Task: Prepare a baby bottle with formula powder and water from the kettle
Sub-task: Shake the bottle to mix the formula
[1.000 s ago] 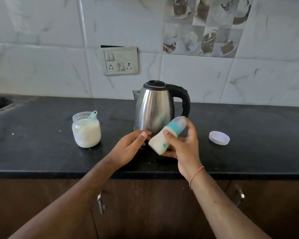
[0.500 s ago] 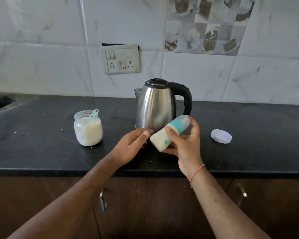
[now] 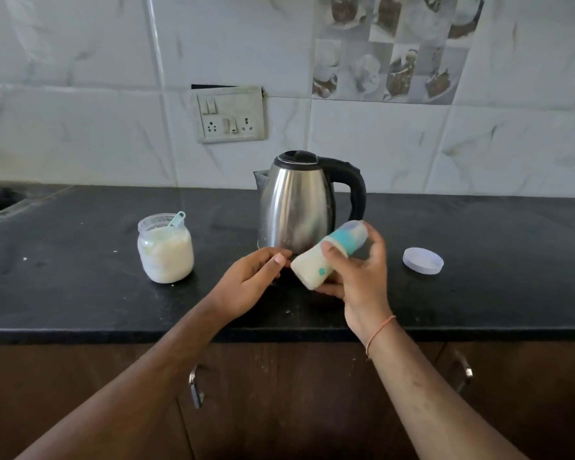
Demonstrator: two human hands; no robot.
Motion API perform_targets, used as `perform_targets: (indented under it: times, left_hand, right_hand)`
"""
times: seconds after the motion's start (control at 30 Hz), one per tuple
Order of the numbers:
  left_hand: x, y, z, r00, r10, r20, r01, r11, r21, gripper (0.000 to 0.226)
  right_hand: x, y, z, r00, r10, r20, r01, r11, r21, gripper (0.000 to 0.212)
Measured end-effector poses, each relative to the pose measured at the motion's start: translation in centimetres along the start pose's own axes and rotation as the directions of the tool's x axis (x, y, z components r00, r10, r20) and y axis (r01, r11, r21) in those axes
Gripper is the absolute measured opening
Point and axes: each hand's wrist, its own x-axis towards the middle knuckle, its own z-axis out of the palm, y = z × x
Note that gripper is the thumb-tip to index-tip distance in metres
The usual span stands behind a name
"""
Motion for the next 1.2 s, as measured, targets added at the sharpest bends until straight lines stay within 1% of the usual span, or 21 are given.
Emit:
perform_targets:
  times: [0.07,0.1,0.17,0.2,0.23,0.3,0.33,0.43,0.47,0.57,0.6,0.67,0.7,0.73,0.8,0.83,0.93,0.97,1.07,1.1,1.2]
  left_hand:
    - [-0.1,0.1,0.0,1.0,-0.001,0.005,0.001,1.0,-0.018,0.057]
    - [-0.2,0.2,0.1,1.0,0.001,0.005,-0.001,1.0,-0.028,0.059]
    - [-0.3,0.2,0.1,1.0,0.008,0.008,-0.008,1.0,-0.026,0.063]
    - [-0.2,0.0,0.1,1.0,0.008,0.014,-0.007,1.0,-0.018,0.063]
    - [-0.1,-0.1,0.0,1.0,0.006,0.023,-0.006,1.0,-0.01,0.063]
    - [-0.2,-0.1,0.0,1.0,0.009,0.027,-0.008,1.0,-0.004,0.061]
    - [-0.2,-0.2,0.1,1.0,0.012,0.024,-0.012,1.0,0.0,0.06]
    - [-0.2,-0.3,0.2,1.0,0.019,0.021,-0.019,1.0,-0.005,0.059]
    - [-0.1,-0.2,0.1,1.0,0.022,0.017,-0.021,0.999,-0.025,0.06]
    - [-0.2,-0.2,0.1,1.0,0.012,-0.011,-0.012,0.997,-0.072,0.059]
    - [-0.2,-0.2,0.2,1.0,0.01,-0.015,-0.011,0.997,-0.074,0.056]
    - [-0.1,-0.3,0.3,1.0,0.003,-0.011,-0.004,0.997,-0.077,0.049]
    - [-0.1,-0.3,0.3,1.0,-0.002,-0.009,0.001,0.997,-0.073,0.048]
    - [0.0,-0.3,0.2,1.0,-0.004,-0.008,0.004,0.998,-0.063,0.049]
    - [0.0,-0.2,0.1,1.0,-0.006,-0.007,0.006,0.998,-0.056,0.05]
    - [0.0,-0.3,0.1,1.0,-0.006,-0.008,0.006,0.998,-0.057,0.051]
    - [-0.1,-0.2,0.2,1.0,-0.007,-0.002,0.006,0.999,-0.049,0.056]
    - [-0.1,-0.1,0.1,1.0,-0.004,-0.001,0.004,0.999,-0.039,0.059]
    - [-0.2,0.0,0.0,1.0,-0.001,0.014,0.001,1.0,-0.004,0.063]
    - [-0.2,0.0,0.1,1.0,0.002,0.026,-0.002,1.0,0.02,0.065]
    - [-0.2,0.2,0.0,0.998,-0.008,0.058,0.003,0.996,0.087,0.077]
  right_hand:
    - [0.5,-0.3,-0.6,0.983,-0.013,-0.182,0.053,0.975,0.216,0.072]
    - [0.6,-0.5,-0.6,0.985,-0.005,-0.174,0.041,0.978,0.205,0.072]
    - [0.0,-0.2,-0.1,0.998,0.026,0.061,-0.026,1.0,-0.002,0.072]
    - [-0.1,0.0,-0.1,0.994,0.06,0.086,-0.058,0.998,-0.03,0.072]
    - [0.1,0.1,-0.2,0.998,0.045,0.035,-0.045,0.999,-0.001,0.072]
    - [0.7,-0.2,-0.9,0.986,0.006,-0.165,0.034,0.97,0.239,0.072]
    - [1.0,-0.4,-1.0,0.981,0.025,-0.192,0.031,0.957,0.287,0.071]
    - [0.5,-0.2,-0.5,0.997,0.054,0.046,-0.055,0.998,0.025,0.069]
    - [0.7,-0.1,-0.4,0.998,0.061,0.014,-0.061,0.998,0.028,0.07]
    - [1.6,-0.3,-1.3,0.969,0.002,-0.248,0.075,0.952,0.297,0.075]
    - [1.6,-0.6,-1.1,0.974,0.013,-0.224,0.053,0.958,0.283,0.074]
    - [0.9,-0.4,-0.6,1.0,0.022,0.017,-0.023,0.999,0.026,0.07]
    - [0.6,-0.3,-0.6,0.998,0.042,0.052,-0.04,0.998,-0.039,0.07]
    - [0.9,-0.3,-0.6,0.999,0.03,0.017,-0.03,0.999,-0.023,0.069]
    - [1.2,-0.6,-1.2,0.986,-0.009,-0.165,0.04,0.982,0.183,0.071]
    - [1.4,-0.7,-1.3,0.979,-0.008,-0.206,0.05,0.978,0.203,0.071]
    - [0.4,-0.4,-0.4,0.998,-0.006,0.07,0.012,0.996,-0.087,0.069]
    - [0.2,-0.2,-0.3,0.998,-0.001,0.057,0.007,0.995,-0.101,0.069]
    - [0.9,-0.6,-0.8,0.973,-0.033,-0.23,0.077,0.98,0.184,0.063]
    - [1.1,-0.7,-0.9,0.968,-0.028,-0.249,0.079,0.977,0.197,0.064]
    - [0.5,0.1,-0.4,1.0,-0.027,-0.006,0.027,0.996,-0.086,0.071]
